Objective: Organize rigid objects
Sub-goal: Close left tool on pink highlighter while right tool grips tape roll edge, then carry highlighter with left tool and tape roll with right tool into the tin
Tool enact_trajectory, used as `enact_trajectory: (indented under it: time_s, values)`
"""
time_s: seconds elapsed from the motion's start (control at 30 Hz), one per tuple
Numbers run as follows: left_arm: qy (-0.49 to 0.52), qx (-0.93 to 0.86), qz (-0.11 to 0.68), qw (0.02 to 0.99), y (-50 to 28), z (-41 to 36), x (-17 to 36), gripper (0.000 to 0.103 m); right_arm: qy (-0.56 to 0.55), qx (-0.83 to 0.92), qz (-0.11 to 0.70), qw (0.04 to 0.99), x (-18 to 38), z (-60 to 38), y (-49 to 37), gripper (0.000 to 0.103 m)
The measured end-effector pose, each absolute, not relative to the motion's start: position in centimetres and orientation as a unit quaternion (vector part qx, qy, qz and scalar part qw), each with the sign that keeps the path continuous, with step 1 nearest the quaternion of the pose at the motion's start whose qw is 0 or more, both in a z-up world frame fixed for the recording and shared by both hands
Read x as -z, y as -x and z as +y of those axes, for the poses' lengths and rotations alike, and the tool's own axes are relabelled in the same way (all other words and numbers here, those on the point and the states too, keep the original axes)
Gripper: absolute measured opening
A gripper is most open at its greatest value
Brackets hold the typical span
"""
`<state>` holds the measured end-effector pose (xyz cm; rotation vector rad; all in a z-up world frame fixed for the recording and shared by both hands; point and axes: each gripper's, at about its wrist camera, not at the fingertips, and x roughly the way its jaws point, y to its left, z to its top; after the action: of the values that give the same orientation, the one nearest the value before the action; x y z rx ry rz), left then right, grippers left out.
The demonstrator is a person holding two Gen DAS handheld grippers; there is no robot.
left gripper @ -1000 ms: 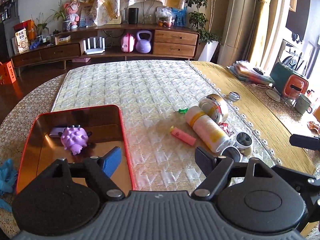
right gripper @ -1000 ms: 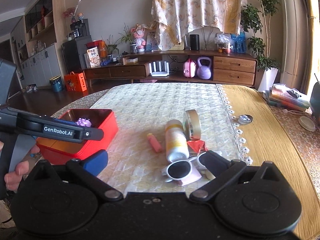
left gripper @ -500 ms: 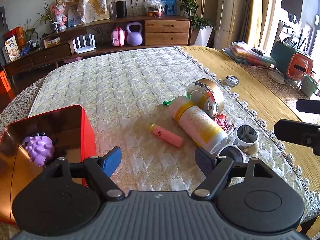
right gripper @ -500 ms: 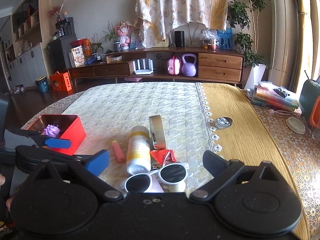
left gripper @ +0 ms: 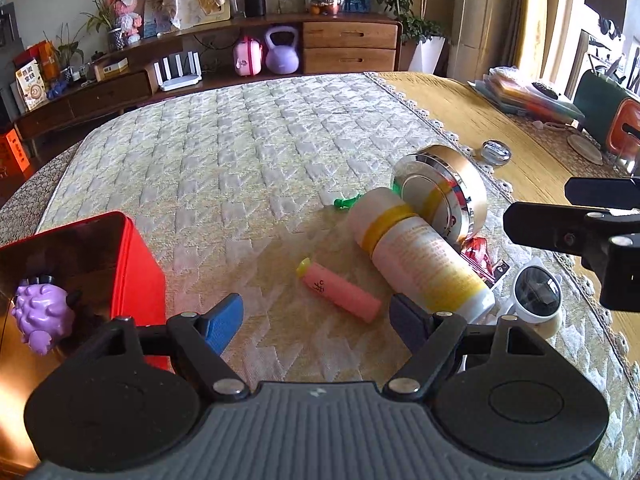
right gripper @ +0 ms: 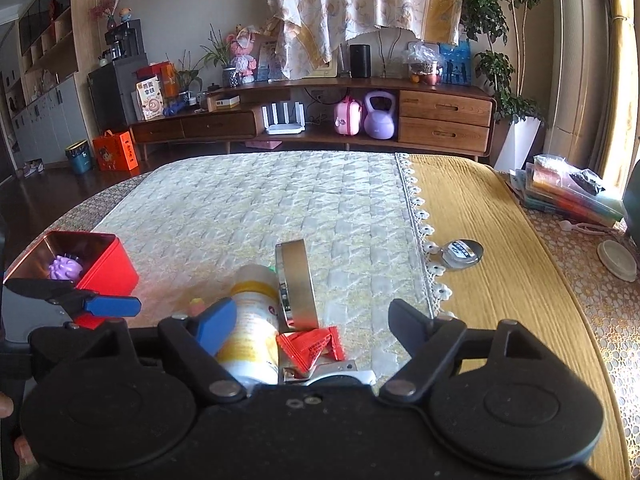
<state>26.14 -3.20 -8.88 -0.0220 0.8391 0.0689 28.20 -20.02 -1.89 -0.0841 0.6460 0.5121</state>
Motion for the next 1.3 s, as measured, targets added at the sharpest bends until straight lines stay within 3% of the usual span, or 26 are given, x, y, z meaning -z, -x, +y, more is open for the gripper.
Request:
enact_trajectory:
  time_s: [0.37,0.5,0.63,0.77,0.83,0.93,1.3]
  values:
    - [0.045,-0.056,0.422,0.903,-28.1,-3.0,10.3,0.079,0.052,-0.252,0.32,0.912,3.1,-17.3,-31.1,0.068]
    - [0.058,-0.059,0.42,0.904,-28.5,-2.9,10.5,0.072,0.051,-0.251,0.325,0.91,3.6,-16.7,-31.8,0.055]
    - [0.058,-0.062,0.414,0.906,-28.9,-2.9,10.3,0.056,0.051,-0.251,0.33,0.908,4.1,-16.4,-32.2,0.047]
    - [0.06,-0.067,0.409,0.908,-29.1,-2.5,10.2,0.033,0.051,-0.252,0.329,0.909,4.3,-16.2,-32.2,0.038]
    - [0.058,-0.068,0.408,0.909,-29.2,-2.3,10.2,0.03,0.051,-0.251,0.326,0.91,4.2,-16.2,-32.1,0.035]
    - [0.059,-0.066,0.407,0.909,-29.1,-2.1,10.2,0.016,0.05,-0.251,0.322,0.912,4.0,-16.1,-32.0,0.027]
    - [0.073,-0.056,0.407,0.909,-28.2,-1.1,9.7,0.016,0.011,-0.258,0.297,0.919,2.3,-17.6,-30.9,0.022]
